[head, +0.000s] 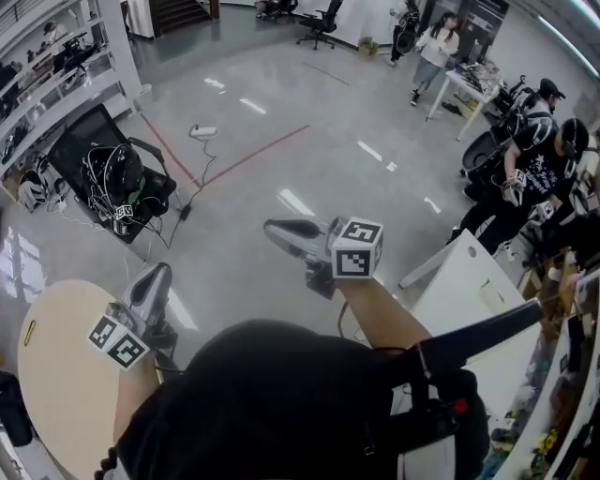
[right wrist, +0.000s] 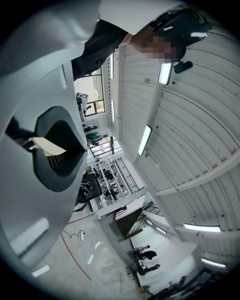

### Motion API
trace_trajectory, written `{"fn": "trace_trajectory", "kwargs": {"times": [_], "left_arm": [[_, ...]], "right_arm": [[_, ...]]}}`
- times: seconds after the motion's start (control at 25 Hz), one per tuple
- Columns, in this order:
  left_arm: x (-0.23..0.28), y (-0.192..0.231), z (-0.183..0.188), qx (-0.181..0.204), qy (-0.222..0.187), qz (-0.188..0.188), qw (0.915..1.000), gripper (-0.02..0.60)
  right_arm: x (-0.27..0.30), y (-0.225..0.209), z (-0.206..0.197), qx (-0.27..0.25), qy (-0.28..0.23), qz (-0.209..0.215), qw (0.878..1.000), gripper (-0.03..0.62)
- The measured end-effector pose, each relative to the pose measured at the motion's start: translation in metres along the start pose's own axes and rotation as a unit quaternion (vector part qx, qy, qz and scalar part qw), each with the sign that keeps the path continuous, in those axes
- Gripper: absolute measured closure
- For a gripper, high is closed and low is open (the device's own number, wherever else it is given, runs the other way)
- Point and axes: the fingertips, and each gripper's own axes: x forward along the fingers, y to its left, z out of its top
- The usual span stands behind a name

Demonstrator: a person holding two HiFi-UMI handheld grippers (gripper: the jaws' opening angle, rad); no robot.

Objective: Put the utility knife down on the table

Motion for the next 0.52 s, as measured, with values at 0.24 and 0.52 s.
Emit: {"fn": "trace_trajectory", "kwargs": {"times": [0.24,0.52], "left_arm": [[-0.008,0.005,-0.001,-0.003,0.004,-0.013,0.9999,0.583],[-0.017,0.011,0.003,-0.007,0.003,-0.003,1.0,0.583]], "right_arm": [[0.012,0.008,0.0,0.002,-0.002,-0.007,1.0,0.582],[0.023,0.012,0.004,-0.013,0.003,0.008,1.0,0.582]]}}
